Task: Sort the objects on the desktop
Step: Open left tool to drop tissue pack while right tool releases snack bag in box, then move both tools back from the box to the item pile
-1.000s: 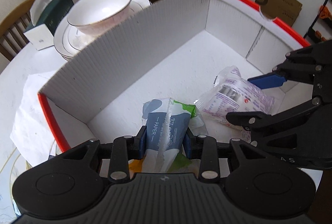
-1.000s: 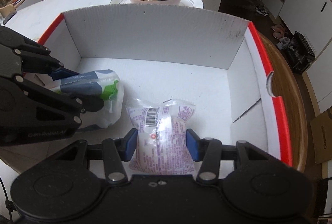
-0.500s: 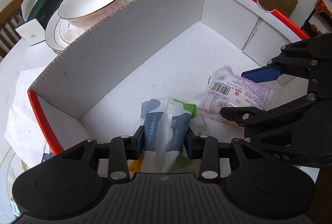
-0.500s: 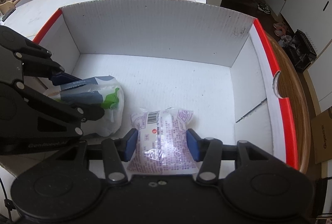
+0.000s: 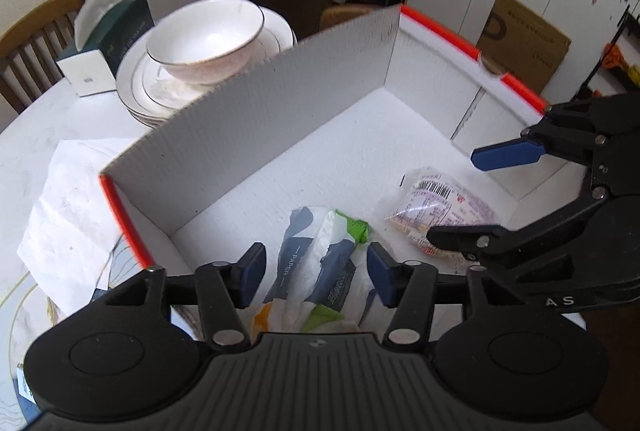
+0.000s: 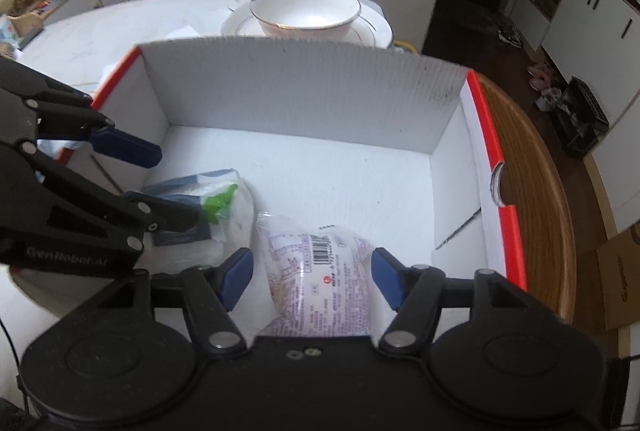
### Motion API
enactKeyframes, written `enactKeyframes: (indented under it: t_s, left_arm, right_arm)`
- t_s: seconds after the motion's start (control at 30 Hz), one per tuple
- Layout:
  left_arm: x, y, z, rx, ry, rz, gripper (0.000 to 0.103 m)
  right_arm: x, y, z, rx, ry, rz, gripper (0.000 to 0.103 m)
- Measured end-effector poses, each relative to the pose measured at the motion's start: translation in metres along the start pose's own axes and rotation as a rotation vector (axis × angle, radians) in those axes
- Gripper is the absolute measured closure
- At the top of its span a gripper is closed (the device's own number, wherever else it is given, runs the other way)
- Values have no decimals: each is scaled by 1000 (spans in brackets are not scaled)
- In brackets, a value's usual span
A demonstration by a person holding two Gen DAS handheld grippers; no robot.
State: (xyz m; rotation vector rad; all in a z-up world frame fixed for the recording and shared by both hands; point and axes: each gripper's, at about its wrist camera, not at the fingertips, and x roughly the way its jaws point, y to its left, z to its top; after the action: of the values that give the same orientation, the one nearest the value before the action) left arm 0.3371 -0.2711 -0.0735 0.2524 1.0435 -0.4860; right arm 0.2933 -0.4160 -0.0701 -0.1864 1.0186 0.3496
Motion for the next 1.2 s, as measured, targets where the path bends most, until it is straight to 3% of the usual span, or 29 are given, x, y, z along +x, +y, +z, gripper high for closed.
enactKeyframes:
  t_s: [0.2, 0.53, 0.77, 0.87, 0.97, 1.2]
  left_arm:
    - [-28, 5, -6, -40, -78, -15, 37]
    - [-81, 15, -26, -84, -205, -39, 36]
    - [-108, 28, -50, -103, -260, -48, 15]
    - [-115, 33, -61, -96, -277, -54, 13]
    - [-123, 40, -73, -105, -298, -65, 0]
    - [-144, 60, -105, -96, -331, -74, 0]
  right_arm:
    - [-26, 1, 2, -17, -68, 35, 34]
    - [-66, 16, 1, -10, -177, 70, 30]
    - [-77, 34, 3, 18, -218, 66, 26]
    - [-79, 44, 3, 36, -228, 59, 25]
    - [-81, 58, 3, 49, -237, 47, 24]
    - [-87, 96, 3, 68, -250, 42, 23]
